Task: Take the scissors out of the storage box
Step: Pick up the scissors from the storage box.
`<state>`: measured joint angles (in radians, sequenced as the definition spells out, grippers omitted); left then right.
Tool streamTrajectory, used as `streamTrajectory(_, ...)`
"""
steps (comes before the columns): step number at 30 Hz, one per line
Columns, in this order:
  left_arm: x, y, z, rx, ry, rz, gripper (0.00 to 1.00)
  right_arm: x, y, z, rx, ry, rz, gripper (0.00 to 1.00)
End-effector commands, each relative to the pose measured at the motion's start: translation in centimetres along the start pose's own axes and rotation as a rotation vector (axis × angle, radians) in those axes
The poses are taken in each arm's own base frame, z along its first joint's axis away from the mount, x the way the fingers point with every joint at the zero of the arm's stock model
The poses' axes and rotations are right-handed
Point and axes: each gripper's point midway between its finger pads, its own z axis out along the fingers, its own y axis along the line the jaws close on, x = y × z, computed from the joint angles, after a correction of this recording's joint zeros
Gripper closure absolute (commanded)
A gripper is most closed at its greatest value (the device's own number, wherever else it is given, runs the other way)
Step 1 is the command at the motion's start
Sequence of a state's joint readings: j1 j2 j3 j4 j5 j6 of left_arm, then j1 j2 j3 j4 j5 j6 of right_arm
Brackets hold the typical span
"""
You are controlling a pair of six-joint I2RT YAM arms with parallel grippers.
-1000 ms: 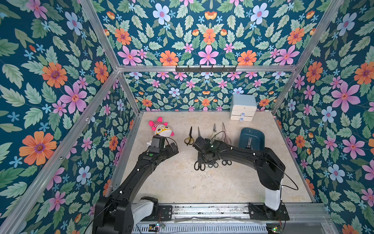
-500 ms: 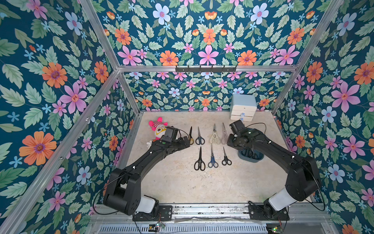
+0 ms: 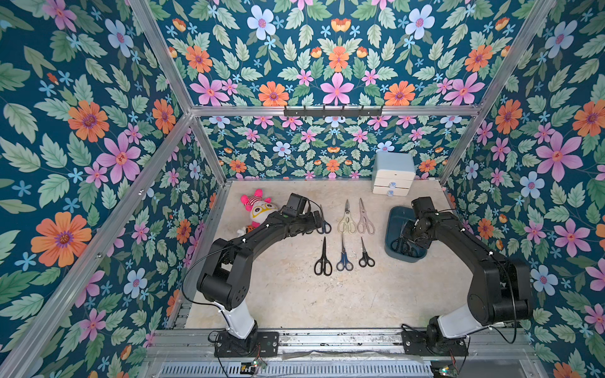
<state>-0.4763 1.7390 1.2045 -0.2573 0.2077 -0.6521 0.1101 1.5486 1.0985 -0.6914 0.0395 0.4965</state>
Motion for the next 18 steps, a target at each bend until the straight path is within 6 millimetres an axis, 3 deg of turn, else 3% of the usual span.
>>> streamTrajectory(1,-0.1,-0.4,0.3,0.012,0.014,-0.022,0.01,-0.2,-0.4,0.1,0.019,0.028,-0.031,0.64)
streamTrajectory(8,-0.5,-0.7,0.4,0.009,0.017,-0.034,0.01,-0.3,1.3,0.3,-0.048,0.067,-0.025,0.62)
streamTrajectory(15,-0.5,-0.5,1.4,-0.004,0.031,-0.058,0.01,0.9,1.5,1.8,-0.058,0.125,0.012,0.57)
streamTrajectory(18,-0.7,-0.5,1.9,-0.012,0.034,-0.057,0.01,1.1,1.0,3.5,-0.016,0.142,0.036,0.56)
